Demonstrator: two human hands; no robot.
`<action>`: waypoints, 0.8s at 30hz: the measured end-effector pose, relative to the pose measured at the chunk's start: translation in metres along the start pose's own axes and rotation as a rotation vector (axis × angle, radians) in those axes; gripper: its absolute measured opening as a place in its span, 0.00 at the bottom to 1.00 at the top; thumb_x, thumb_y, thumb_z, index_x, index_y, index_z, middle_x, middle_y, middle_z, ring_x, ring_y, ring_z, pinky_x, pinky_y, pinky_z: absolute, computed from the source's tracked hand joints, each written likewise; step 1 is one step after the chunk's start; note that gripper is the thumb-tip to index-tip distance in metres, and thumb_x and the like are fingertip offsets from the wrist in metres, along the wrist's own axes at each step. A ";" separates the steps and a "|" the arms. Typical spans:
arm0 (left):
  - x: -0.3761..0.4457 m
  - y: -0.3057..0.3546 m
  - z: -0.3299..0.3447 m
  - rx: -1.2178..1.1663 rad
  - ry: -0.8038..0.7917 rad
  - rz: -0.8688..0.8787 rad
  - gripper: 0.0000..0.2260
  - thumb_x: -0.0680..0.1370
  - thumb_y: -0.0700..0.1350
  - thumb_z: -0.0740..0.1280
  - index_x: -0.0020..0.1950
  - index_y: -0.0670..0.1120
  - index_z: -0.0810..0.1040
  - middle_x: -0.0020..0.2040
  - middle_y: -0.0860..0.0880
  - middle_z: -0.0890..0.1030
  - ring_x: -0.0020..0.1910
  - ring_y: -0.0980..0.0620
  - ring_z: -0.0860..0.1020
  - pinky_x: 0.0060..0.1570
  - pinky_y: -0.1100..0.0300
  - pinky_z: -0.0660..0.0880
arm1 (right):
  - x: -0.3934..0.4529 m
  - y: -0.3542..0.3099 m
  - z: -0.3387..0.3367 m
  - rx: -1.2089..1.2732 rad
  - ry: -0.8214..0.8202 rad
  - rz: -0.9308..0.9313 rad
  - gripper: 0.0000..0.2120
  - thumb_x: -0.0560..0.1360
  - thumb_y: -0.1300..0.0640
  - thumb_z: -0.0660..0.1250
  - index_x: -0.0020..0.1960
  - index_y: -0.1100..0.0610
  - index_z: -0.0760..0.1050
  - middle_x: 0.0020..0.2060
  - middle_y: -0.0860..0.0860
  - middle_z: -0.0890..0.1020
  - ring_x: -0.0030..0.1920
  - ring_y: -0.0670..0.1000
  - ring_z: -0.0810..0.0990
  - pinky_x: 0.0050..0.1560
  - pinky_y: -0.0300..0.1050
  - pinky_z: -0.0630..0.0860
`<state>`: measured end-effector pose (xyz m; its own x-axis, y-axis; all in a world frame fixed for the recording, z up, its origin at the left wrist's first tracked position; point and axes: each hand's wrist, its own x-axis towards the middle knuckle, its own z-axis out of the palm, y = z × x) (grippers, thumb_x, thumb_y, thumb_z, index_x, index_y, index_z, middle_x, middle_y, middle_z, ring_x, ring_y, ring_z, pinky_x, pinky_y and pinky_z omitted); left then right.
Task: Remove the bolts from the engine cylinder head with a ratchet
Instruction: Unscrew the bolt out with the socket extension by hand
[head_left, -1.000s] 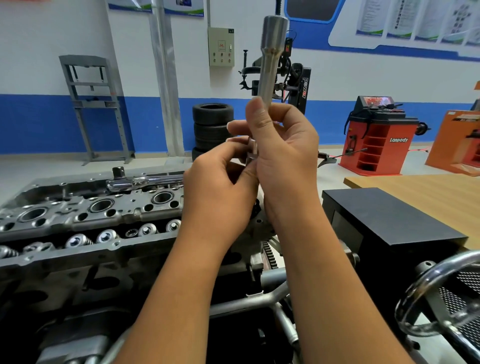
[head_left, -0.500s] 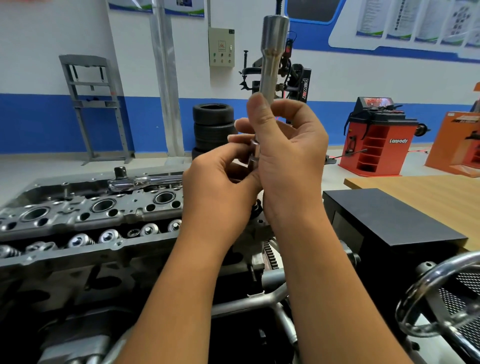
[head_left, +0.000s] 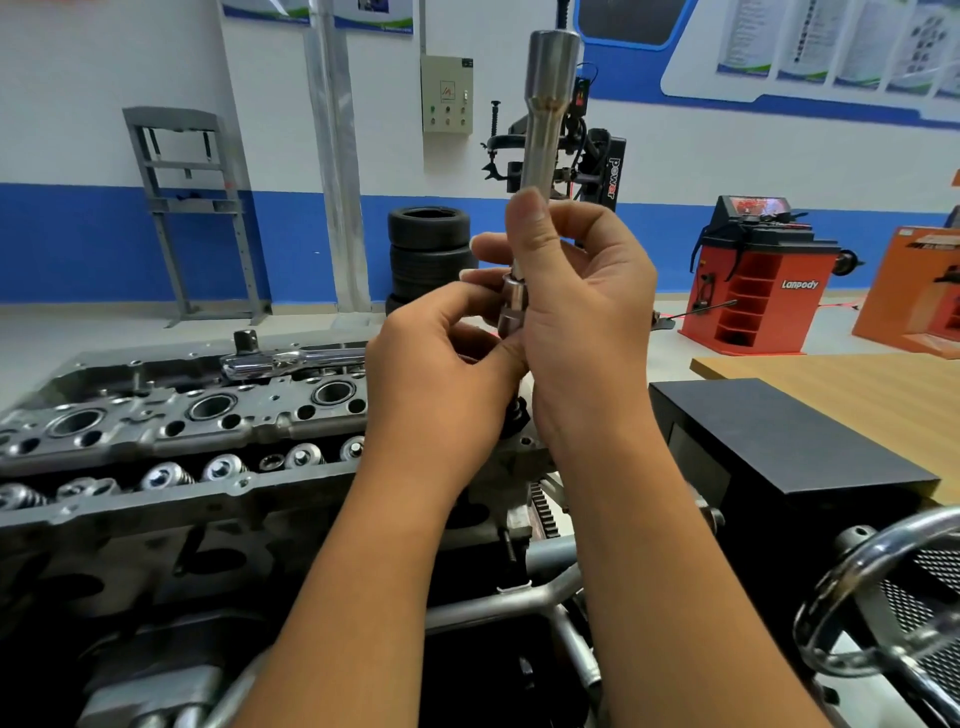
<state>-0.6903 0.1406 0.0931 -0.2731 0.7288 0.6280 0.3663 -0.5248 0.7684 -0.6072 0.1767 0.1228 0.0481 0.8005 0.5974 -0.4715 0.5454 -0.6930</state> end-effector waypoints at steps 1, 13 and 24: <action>0.000 0.000 0.000 0.000 -0.013 0.002 0.09 0.78 0.45 0.74 0.55 0.58 0.85 0.40 0.50 0.87 0.39 0.48 0.85 0.43 0.44 0.84 | 0.000 0.001 -0.001 0.001 0.006 -0.014 0.08 0.80 0.56 0.72 0.48 0.59 0.75 0.40 0.59 0.86 0.38 0.57 0.85 0.41 0.53 0.84; 0.001 -0.003 0.003 0.082 0.001 -0.011 0.09 0.78 0.42 0.74 0.50 0.57 0.84 0.39 0.55 0.86 0.37 0.54 0.84 0.41 0.46 0.84 | -0.001 0.008 0.000 0.056 0.002 0.081 0.09 0.80 0.53 0.71 0.47 0.57 0.76 0.41 0.62 0.86 0.41 0.59 0.85 0.45 0.58 0.84; 0.002 -0.002 0.001 0.055 -0.066 -0.015 0.08 0.84 0.42 0.67 0.56 0.53 0.84 0.45 0.51 0.87 0.46 0.47 0.85 0.48 0.41 0.82 | 0.003 0.009 0.001 -0.034 -0.021 0.090 0.17 0.85 0.51 0.63 0.50 0.66 0.77 0.43 0.64 0.86 0.40 0.56 0.84 0.46 0.58 0.84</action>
<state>-0.6906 0.1438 0.0922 -0.2208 0.7646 0.6055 0.4111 -0.4900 0.7687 -0.6120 0.1836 0.1185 -0.0114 0.8416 0.5400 -0.4429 0.4799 -0.7573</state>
